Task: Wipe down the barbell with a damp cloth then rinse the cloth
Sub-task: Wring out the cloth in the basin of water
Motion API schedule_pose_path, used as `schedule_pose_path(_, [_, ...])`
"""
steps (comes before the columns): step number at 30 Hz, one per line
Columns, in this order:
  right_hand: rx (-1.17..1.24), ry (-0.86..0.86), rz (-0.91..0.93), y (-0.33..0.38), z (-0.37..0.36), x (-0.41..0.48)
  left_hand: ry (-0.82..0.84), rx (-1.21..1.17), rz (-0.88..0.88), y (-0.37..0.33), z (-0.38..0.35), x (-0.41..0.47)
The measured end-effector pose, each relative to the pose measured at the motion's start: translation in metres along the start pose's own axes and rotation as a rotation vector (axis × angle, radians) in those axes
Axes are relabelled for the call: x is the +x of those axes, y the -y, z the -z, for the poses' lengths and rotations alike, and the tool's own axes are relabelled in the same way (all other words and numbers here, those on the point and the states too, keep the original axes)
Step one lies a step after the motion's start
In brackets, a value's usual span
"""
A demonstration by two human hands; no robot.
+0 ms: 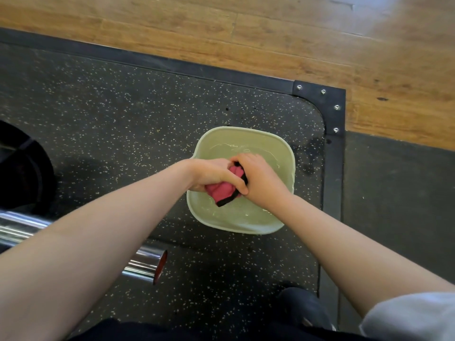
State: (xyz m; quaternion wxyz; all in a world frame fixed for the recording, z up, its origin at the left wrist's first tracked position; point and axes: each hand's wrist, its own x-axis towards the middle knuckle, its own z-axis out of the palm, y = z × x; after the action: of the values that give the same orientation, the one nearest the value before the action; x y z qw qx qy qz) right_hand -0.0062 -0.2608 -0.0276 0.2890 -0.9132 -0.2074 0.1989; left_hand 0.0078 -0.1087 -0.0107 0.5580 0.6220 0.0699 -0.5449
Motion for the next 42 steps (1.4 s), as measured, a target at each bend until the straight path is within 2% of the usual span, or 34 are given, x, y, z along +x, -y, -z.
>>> schedule_pose_path(2, [-0.040,-0.017,-0.078,0.003,0.003,-0.002,0.014,0.148,0.018,-0.004,0.001,-0.002])
schedule_pose_path(5, [-0.109,-0.027,-0.117,0.004,0.006,-0.003,-0.085,0.338,0.042,-0.006,-0.001,-0.001])
schedule_pose_path(11, [-0.096,0.154,-0.215,0.011,0.004,0.002,-0.310,0.769,-0.036,-0.004,-0.012,0.010])
schedule_pose_path(16, [-0.301,0.192,-0.267,0.016,0.005,0.005,-0.391,0.995,-0.107,0.007,-0.017,0.013])
schedule_pose_path(22, [-0.393,0.151,-0.304,0.015,0.003,0.007,-0.447,1.044,-0.131,0.008,-0.019,0.015])
schedule_pose_path(32, [-0.301,0.160,-0.339,0.016,0.001,0.009,-0.540,1.076,-0.088,0.002,-0.027,0.009])
schedule_pose_path(42, [-0.268,0.150,-0.368,0.017,0.003,0.006,-0.538,1.072,-0.074,0.001,-0.027,0.009])
